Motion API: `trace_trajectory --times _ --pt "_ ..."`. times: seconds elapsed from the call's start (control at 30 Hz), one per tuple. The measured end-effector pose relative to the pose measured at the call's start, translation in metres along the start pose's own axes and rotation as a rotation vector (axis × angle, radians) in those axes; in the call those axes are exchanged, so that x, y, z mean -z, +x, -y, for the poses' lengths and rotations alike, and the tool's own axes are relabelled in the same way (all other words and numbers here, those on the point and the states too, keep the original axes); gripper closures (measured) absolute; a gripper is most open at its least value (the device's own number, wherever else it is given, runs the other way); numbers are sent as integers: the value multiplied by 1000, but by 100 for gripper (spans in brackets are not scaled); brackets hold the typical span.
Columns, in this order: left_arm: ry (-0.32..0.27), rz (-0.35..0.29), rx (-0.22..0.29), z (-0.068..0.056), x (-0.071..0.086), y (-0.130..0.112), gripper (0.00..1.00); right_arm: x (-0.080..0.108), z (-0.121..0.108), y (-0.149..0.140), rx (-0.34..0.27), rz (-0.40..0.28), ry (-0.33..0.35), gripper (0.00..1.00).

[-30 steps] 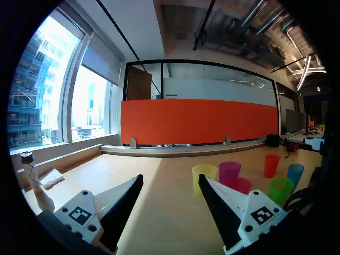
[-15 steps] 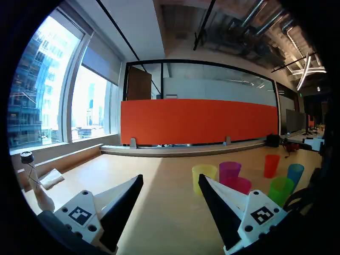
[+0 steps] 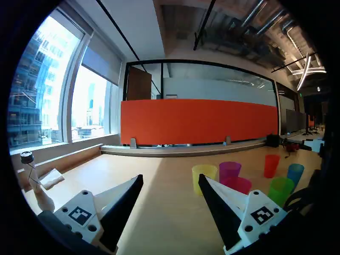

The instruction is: Pour water

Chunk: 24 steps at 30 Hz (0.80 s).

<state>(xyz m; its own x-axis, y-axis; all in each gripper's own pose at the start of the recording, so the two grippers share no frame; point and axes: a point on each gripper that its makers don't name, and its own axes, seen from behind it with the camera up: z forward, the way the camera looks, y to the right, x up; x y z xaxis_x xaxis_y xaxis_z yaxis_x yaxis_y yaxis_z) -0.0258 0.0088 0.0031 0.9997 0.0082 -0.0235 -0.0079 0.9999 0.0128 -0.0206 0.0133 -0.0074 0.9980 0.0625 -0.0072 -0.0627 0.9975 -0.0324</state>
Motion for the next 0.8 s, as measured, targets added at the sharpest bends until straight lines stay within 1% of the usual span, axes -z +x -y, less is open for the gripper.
trace_trajectory --times 0.2,0.47,0.8 --pt "0 0 0 0 0 0 3 -1 1 1 12 -4 1 1" --pt "0 0 0 0 1 0 3 1 8 -1 50 -4 9 1" --pt "0 0 0 1 0 0 3 0 8 -1 50 -4 8 0"
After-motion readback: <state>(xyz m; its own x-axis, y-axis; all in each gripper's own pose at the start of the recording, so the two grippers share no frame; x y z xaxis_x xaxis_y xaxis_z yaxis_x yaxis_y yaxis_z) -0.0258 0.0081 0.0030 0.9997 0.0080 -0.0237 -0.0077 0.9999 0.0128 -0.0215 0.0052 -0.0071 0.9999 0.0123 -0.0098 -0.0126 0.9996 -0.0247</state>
